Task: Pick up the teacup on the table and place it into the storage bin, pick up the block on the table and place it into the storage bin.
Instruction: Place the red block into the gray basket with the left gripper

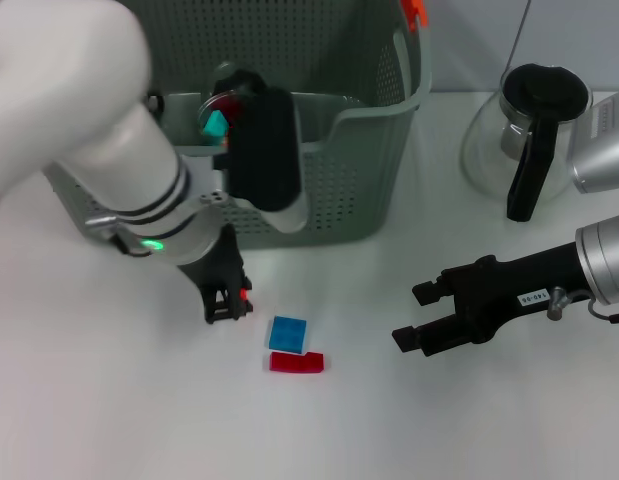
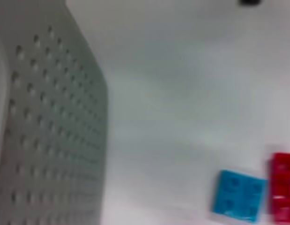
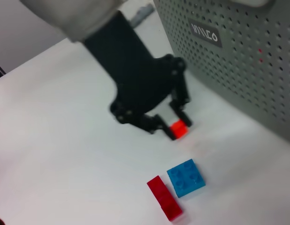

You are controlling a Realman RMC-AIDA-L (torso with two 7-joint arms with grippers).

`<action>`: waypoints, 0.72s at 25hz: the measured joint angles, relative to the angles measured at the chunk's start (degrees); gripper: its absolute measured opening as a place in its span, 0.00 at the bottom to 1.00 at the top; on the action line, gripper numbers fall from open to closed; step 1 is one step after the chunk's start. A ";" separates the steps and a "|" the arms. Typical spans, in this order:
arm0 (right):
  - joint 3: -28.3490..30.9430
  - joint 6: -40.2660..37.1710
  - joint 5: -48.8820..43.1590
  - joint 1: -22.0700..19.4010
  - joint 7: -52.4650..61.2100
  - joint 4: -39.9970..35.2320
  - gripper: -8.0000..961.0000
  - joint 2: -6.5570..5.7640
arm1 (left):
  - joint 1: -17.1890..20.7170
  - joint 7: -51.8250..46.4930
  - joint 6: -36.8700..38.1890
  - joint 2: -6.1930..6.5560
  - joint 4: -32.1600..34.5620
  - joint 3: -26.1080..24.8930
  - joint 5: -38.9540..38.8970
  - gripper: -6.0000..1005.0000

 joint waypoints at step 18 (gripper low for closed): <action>-0.03 -0.53 0.00 0.25 0.00 -0.04 0.90 -0.08 | -7.02 -4.76 21.43 10.61 2.32 -48.26 -30.89 0.26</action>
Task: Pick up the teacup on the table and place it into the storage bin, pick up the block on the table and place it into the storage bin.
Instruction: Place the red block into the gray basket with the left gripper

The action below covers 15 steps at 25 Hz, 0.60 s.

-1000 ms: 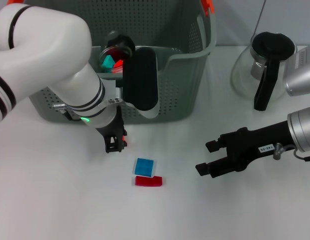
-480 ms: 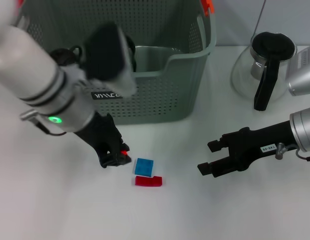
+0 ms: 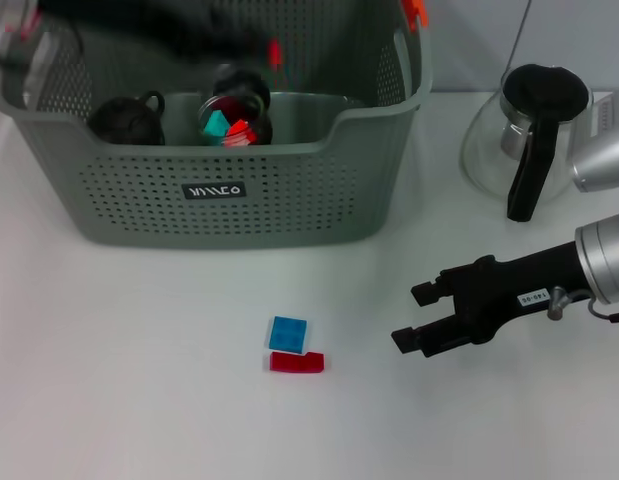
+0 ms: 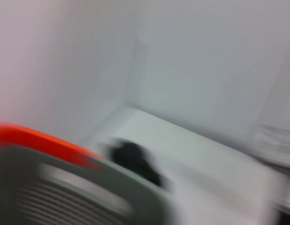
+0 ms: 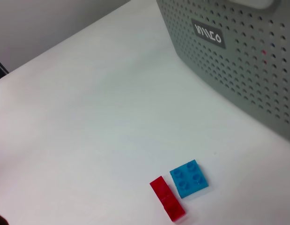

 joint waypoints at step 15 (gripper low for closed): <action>-0.33 -0.53 0.00 0.11 0.00 -0.43 0.90 -0.06 | -1.90 -4.57 -29.07 -0.10 -4.96 7.96 8.53 0.41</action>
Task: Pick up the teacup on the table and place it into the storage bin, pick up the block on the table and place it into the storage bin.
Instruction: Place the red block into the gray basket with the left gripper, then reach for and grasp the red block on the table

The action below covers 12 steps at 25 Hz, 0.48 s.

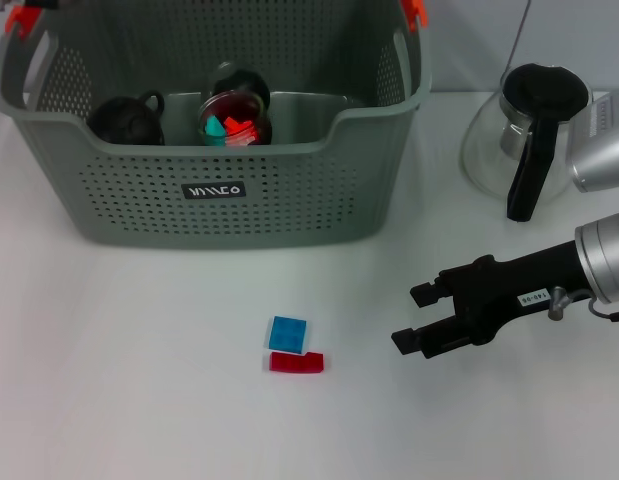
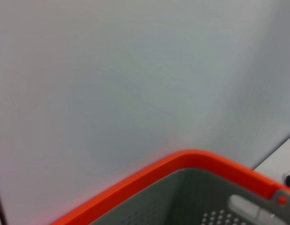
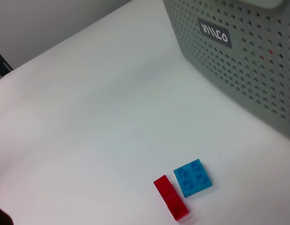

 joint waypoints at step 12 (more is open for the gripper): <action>0.40 0.46 0.00 0.09 -0.08 -0.08 0.89 -0.09 | 12.01 13.40 40.01 -5.82 20.75 1.14 -17.20 0.75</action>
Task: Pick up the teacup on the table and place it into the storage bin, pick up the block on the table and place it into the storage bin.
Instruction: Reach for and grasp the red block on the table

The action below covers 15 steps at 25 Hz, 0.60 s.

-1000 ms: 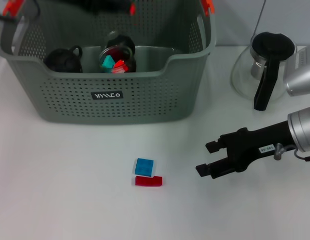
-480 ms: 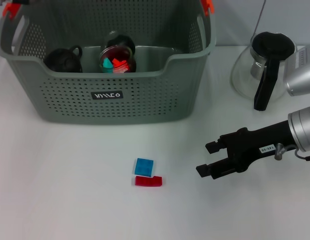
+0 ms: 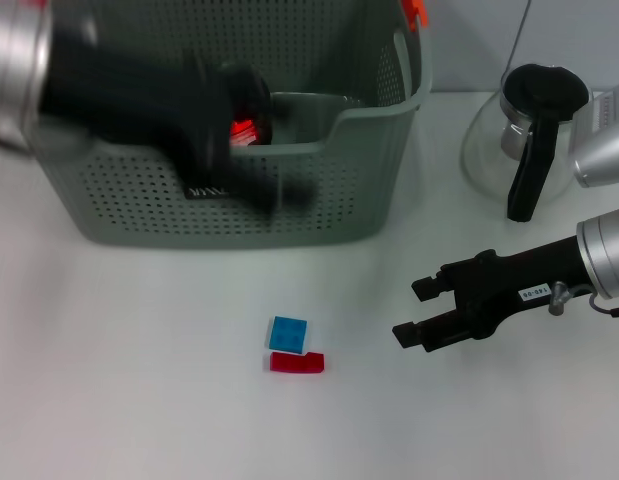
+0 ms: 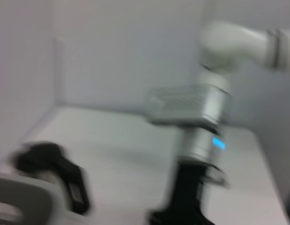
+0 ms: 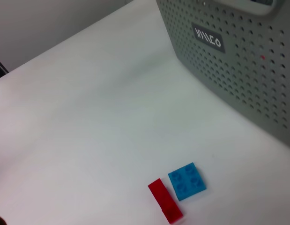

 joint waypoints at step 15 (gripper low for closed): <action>0.14 0.08 -0.10 0.35 0.60 0.39 0.89 0.00 | 7.50 5.26 -10.43 -4.73 -3.26 28.50 20.30 0.93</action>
